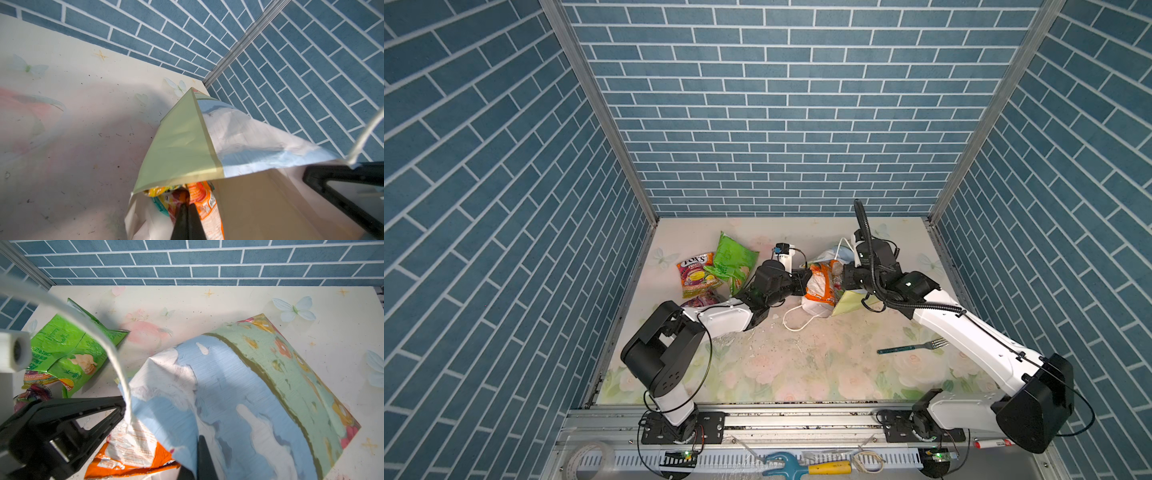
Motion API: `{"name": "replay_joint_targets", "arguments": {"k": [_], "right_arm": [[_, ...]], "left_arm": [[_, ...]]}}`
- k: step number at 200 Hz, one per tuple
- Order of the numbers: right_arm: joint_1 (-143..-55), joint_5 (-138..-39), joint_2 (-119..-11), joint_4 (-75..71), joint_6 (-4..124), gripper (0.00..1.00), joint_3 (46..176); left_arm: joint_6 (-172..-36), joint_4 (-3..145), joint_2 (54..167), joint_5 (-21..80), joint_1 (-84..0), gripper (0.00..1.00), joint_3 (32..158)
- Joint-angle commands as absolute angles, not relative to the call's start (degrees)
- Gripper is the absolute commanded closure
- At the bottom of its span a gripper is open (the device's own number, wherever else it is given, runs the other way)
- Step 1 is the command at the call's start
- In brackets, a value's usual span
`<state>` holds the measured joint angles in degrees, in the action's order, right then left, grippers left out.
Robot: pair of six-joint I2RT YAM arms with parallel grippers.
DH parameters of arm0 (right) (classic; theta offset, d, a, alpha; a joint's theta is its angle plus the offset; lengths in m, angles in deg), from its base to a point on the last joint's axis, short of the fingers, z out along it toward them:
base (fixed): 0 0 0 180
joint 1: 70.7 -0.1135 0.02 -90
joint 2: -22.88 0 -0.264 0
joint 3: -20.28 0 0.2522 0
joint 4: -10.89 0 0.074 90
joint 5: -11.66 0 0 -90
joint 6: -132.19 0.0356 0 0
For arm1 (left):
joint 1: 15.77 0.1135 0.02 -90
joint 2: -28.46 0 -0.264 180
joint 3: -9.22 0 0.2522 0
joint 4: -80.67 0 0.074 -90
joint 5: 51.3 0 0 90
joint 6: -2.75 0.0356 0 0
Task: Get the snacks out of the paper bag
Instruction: 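Pull the orange striped packet up out of the paper bag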
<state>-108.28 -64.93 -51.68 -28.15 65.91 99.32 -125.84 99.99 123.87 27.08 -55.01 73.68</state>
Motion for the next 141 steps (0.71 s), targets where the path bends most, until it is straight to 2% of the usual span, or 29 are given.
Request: {"name": "replay_joint_targets", "arguments": {"k": [1,141], "right_arm": [[-108.0,-63.0,-51.2,-29.8,68.1,1.0,100.1],[-107.9,-62.7,-50.6,-30.0,69.0,1.0,99.5]], "left_arm": [[-124.4,101.6,120.2,30.2,-54.2,1.0,73.2],[-121.1,95.7,111.7,34.6,-54.1,1.0,71.5]]}}
